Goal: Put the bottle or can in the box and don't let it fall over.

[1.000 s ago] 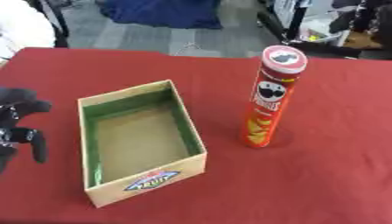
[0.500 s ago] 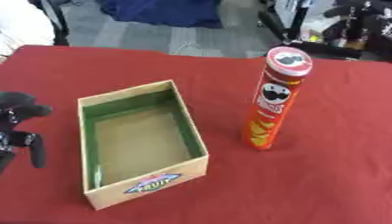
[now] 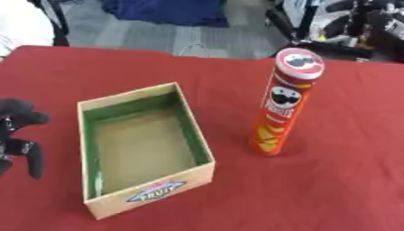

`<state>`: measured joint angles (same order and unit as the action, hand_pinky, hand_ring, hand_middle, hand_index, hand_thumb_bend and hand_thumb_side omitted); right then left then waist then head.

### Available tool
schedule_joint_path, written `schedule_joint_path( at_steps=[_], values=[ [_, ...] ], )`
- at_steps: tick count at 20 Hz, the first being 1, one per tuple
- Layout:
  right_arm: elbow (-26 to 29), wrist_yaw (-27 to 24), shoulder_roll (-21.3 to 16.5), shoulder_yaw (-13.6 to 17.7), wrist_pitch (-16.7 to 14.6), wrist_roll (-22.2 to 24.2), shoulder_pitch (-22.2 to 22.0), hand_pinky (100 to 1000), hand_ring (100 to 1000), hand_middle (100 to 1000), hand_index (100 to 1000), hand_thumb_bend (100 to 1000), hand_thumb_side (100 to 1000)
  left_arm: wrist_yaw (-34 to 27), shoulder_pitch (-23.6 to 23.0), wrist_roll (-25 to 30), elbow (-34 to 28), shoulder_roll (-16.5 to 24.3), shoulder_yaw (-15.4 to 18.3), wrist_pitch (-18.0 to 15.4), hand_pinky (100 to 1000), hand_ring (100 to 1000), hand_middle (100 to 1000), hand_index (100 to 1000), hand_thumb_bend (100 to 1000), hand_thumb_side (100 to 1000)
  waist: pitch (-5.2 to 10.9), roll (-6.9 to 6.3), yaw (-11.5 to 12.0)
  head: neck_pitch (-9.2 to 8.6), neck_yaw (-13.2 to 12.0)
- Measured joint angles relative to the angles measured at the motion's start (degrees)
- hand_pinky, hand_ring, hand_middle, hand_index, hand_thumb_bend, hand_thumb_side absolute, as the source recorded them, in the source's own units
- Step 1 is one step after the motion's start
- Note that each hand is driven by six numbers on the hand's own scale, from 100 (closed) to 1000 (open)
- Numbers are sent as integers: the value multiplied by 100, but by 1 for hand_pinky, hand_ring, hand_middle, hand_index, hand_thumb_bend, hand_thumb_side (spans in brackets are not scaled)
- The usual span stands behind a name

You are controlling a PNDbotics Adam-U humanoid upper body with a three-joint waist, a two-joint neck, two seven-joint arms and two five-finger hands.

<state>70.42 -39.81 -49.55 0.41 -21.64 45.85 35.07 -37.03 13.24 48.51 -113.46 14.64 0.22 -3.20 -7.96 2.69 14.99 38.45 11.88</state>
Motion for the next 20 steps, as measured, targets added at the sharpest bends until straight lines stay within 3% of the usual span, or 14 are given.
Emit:
schedule_joint_path(
  at_steps=[5, 13, 20],
  values=[
    [16, 17, 2, 208, -175, -175, 332, 875, 833, 901, 985, 100, 530, 0, 87, 30, 0, -1, -4, 21, 451, 878, 833, 912, 100, 594, -54, 35, 50, -31, 98],
    [106, 648, 8, 249, -548, -548, 423, 909, 857, 908, 981, 100, 538, 0, 99, 62, 0, -4, -37, 82, 451, 878, 833, 912, 100, 594, -56, 71, 72, -28, 193],
    [-17, 1293, 42, 186, -823, -823, 349, 927, 871, 910, 984, 100, 619, 0, 99, 56, 0, -5, -38, 97, 452, 878, 833, 912, 100, 594, -55, 72, 70, 25, 146]
  ],
)
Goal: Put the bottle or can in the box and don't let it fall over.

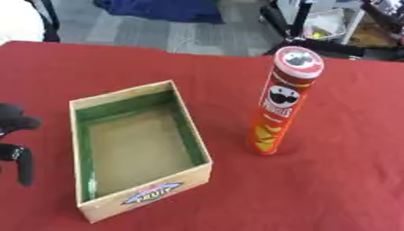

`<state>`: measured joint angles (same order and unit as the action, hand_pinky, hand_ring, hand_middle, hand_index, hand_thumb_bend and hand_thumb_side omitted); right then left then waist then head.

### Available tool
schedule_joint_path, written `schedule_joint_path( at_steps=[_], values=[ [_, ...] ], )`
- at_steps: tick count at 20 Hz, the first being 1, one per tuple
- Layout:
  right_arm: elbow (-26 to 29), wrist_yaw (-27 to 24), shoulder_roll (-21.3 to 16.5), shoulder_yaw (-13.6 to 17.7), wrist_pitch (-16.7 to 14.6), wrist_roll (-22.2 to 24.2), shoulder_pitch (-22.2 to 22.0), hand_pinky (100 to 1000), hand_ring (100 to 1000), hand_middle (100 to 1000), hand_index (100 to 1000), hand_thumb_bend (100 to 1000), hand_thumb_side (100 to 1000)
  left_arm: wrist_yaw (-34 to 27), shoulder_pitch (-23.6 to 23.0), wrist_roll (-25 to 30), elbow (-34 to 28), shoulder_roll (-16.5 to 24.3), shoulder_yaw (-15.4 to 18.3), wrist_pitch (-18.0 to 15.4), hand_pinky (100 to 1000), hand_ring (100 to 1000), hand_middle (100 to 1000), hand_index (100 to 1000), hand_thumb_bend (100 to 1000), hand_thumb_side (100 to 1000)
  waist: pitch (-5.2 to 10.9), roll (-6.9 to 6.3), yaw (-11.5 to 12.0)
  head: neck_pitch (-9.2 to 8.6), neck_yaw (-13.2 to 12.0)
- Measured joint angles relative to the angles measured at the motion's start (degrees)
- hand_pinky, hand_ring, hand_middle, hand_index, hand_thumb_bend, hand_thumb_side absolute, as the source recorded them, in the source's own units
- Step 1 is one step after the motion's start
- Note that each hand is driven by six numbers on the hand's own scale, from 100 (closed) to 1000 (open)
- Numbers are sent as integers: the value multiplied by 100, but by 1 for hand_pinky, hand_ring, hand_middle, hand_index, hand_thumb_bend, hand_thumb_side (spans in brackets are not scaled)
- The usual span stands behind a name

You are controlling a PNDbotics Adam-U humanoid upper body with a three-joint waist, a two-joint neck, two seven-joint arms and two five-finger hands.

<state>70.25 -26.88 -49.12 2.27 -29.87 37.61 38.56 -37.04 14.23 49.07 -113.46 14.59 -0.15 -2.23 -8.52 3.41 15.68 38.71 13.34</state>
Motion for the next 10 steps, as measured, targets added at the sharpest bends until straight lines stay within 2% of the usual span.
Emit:
schedule_joint_path(
  at_steps=[10],
  values=[
    [-313, 919, 333, -52, -51, -51, -146, 905, 852, 904, 990, 100, 651, 0, -3, -2, 0, 0, 1, 1, 453, 878, 833, 912, 100, 593, 4, -5, -10, 2, -111]
  ],
)
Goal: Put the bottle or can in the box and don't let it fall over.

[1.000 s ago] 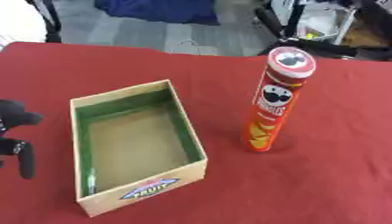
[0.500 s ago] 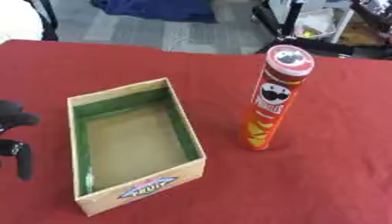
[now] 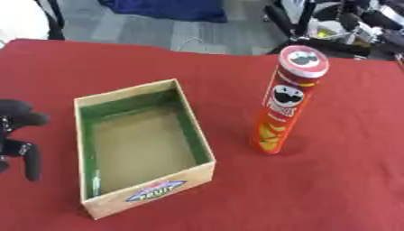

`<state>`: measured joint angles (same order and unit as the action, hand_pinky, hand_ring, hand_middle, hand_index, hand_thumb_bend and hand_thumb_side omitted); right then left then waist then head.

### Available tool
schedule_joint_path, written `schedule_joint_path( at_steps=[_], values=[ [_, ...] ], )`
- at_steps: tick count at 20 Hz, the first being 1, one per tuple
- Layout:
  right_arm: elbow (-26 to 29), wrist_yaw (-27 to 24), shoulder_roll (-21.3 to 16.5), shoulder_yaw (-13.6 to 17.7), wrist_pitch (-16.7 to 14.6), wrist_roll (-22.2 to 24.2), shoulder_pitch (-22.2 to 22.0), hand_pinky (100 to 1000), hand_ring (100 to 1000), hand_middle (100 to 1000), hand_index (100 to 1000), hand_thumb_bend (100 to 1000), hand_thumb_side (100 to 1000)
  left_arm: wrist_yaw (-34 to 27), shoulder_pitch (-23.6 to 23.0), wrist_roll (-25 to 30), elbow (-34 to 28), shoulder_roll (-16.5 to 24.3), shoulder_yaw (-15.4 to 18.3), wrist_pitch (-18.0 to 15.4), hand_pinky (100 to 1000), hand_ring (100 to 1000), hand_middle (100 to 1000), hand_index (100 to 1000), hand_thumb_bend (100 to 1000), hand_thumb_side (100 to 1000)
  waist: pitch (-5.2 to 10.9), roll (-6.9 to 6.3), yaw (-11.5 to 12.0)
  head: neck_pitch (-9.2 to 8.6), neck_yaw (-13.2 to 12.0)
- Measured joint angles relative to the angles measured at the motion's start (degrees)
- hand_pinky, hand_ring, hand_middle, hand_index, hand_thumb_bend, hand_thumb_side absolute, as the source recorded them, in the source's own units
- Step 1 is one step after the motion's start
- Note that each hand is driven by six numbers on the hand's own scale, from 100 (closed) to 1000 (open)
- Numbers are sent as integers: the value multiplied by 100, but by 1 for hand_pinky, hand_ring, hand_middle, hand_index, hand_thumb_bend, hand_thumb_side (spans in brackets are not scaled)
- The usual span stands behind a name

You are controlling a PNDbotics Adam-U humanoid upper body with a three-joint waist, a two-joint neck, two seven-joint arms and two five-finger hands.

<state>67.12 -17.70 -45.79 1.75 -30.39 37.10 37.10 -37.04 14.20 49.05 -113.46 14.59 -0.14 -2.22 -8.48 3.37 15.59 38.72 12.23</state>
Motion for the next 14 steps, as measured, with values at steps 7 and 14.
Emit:
schedule_joint_path(
  at_steps=[7, 14],
  values=[
    [126, 639, 119, -10, -239, -239, -46, 919, 860, 906, 986, 100, 644, 0, -5, -1, 0, 0, 0, -1, 453, 878, 833, 911, 100, 593, 0, 0, -17, 1, -51],
    [411, 1087, 167, -79, -513, -513, -110, 936, 868, 907, 980, 100, 662, 0, -6, -2, 0, 0, 1, -2, 453, 878, 832, 912, 100, 592, 1, -1, -25, 7, -94]
  ],
)
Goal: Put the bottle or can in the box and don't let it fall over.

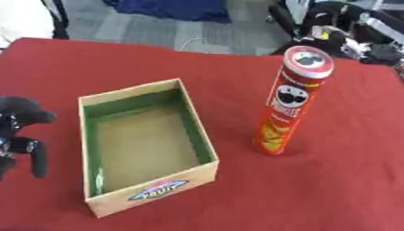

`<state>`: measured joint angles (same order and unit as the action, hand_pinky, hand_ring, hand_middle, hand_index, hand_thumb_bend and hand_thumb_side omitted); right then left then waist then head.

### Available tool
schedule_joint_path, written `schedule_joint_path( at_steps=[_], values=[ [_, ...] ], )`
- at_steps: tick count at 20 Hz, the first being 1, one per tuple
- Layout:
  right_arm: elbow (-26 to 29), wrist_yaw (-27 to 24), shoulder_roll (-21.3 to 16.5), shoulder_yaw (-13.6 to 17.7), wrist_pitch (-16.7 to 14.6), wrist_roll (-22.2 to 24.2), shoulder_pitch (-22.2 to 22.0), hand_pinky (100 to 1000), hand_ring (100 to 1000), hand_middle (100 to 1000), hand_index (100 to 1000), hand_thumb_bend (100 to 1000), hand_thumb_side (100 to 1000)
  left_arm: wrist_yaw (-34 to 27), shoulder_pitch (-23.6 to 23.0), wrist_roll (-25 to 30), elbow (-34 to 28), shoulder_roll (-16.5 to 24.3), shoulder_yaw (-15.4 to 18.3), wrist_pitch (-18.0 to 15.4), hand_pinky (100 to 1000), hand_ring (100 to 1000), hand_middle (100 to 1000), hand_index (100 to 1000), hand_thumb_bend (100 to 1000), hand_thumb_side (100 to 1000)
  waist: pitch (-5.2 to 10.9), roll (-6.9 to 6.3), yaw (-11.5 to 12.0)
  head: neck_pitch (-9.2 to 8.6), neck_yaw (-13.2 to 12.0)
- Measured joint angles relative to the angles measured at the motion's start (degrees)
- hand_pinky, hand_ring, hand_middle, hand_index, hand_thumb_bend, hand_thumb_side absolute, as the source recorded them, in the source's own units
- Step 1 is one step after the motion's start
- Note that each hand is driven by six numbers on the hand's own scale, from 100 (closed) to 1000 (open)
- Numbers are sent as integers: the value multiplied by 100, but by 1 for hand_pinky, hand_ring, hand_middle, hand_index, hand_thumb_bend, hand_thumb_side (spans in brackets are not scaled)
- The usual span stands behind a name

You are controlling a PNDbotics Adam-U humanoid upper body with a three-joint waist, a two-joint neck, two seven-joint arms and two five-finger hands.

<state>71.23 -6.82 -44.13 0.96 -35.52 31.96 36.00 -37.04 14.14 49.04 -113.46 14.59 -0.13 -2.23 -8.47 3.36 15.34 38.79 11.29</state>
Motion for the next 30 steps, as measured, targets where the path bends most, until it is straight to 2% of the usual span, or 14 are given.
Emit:
schedule_joint_path(
  at_steps=[2, 13, 20, 30],
  values=[
    [111, 5, 11, -1, -17, -17, -4, 938, 871, 908, 981, 100, 651, 0, -1, 0, 0, 0, 0, 0, 452, 878, 831, 912, 100, 592, 0, 0, -4, 37, -3],
    [794, 103, 14, -41, 165, 165, -51, 938, 886, 909, 983, 100, 728, 19, -6, -1, 0, 0, 1, -3, 454, 878, 831, 912, 100, 590, 14, 2, -20, 91, -11],
    [841, 350, 168, -102, 222, 222, -180, 928, 880, 906, 986, 100, 764, 19, -6, -2, 0, 0, 2, -4, 454, 877, 831, 911, 100, 590, 14, 2, -24, 92, -11],
    [902, 370, 265, -102, 316, 316, -310, 920, 878, 905, 984, 100, 784, 29, -8, 1, 0, 1, 3, -8, 453, 877, 830, 911, 100, 589, 14, 0, -48, 92, -50]
  ],
)
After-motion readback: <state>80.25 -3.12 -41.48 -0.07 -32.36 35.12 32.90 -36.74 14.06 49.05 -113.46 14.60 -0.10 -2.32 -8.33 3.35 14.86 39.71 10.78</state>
